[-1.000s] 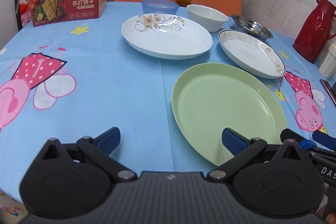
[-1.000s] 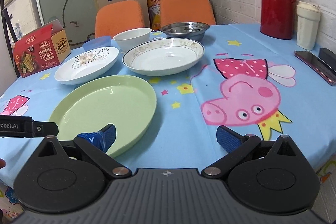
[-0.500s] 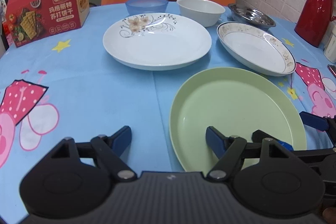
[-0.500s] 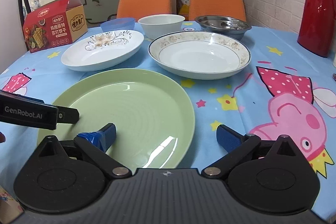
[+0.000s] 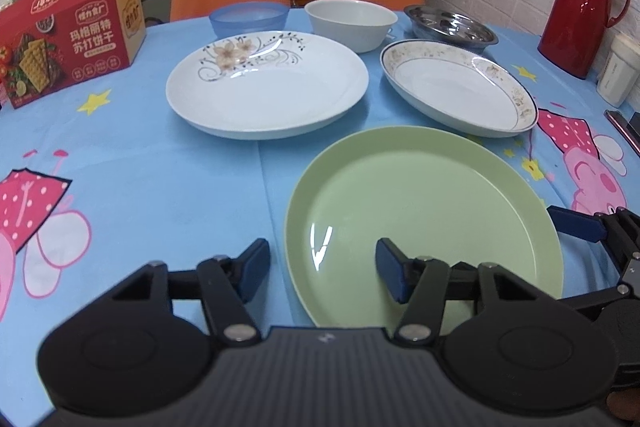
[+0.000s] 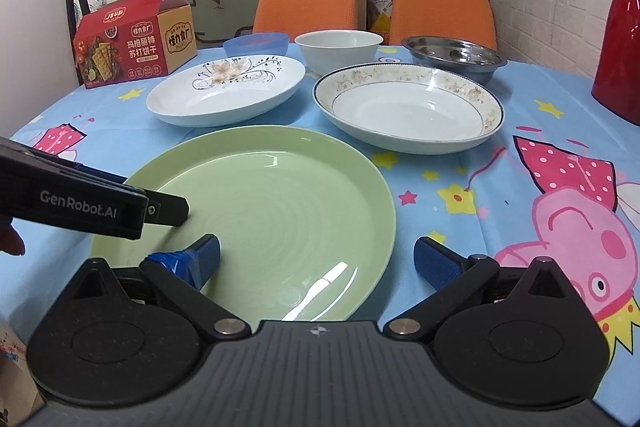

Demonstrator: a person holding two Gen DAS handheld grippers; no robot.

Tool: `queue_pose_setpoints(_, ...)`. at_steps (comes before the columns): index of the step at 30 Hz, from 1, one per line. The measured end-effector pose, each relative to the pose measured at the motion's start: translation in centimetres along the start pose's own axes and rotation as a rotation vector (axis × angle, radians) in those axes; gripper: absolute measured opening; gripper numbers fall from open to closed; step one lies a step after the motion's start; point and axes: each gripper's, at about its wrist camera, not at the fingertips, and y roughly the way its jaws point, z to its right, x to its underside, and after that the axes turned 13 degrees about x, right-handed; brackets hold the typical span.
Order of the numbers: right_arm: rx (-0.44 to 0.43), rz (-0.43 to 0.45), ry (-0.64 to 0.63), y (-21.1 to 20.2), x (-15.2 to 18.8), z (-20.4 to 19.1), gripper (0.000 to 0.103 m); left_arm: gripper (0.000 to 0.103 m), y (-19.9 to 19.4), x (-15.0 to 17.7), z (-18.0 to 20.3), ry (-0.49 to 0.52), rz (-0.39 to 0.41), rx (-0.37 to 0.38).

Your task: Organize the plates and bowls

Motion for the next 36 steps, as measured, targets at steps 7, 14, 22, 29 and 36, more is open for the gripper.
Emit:
queue_pose_setpoints(7, 0.005, 0.024, -0.012, 0.1, -0.1, -1.8, 0.088, 0.046, 0.0, 0.1, 0.8, 0.004, 0.018, -0.029)
queue_pose_setpoints(14, 0.001, 0.012, 0.033, -1.2, -0.4, -3.5, 0.088, 0.036, -2.1, 0.8, -0.6, -0.052, 0.036, -0.036)
queue_pose_setpoints(22, -0.112, 0.019, 0.0, -1.1, -1.2, -9.4, 0.089, 0.035, -5.2, 2.0, -6.1, -0.131, 0.061, -0.16)
queue_pose_setpoints(29, -0.125, 0.001, -0.062, 0.5, -2.0, -12.5, 0.09, 0.036, -4.7, 2.1, -8.6, -0.16, 0.076, -0.171)
queue_pose_setpoints(36, -0.175, 0.0, -0.027, 0.2, -2.7, -10.3, 0.087, 0.072, -5.7, 1.9, -10.6, -0.231, 0.12, -0.098)
